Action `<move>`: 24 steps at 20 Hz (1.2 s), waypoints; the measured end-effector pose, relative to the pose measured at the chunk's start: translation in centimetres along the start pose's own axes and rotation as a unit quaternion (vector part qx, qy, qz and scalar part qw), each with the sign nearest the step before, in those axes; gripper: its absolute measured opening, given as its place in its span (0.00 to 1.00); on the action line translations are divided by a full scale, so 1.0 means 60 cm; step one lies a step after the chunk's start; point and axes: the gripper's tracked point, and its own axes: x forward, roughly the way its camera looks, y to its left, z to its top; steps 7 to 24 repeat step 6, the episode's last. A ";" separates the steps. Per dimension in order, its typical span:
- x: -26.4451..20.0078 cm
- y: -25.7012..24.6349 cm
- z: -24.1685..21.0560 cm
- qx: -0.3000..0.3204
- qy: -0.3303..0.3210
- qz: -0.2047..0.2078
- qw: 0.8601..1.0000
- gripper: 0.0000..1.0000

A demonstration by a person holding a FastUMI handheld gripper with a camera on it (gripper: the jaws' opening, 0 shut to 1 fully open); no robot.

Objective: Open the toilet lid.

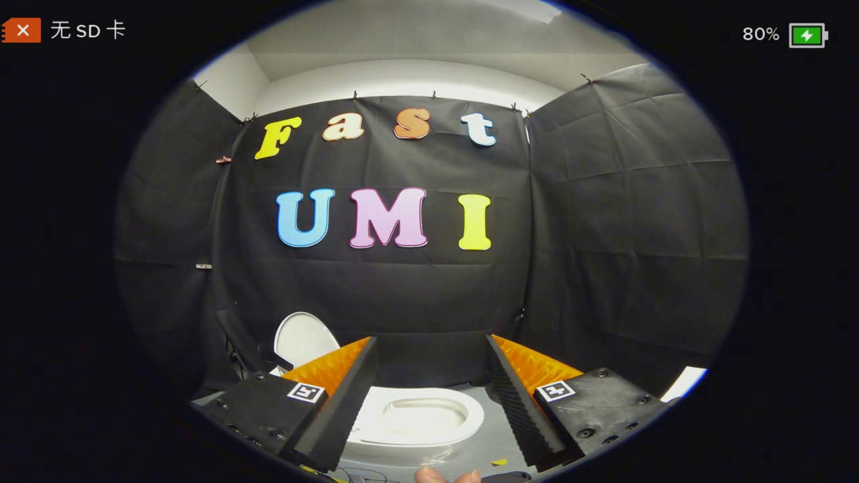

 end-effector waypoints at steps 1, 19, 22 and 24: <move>0.000 0.000 0.001 -0.001 0.000 -0.001 1.000 0.99; 0.000 -0.003 0.001 -0.009 -0.002 -0.004 1.000 0.99; 0.000 -0.003 0.001 -0.009 -0.002 -0.004 1.000 0.99; 0.000 -0.003 0.001 -0.009 -0.002 -0.004 1.000 0.99</move>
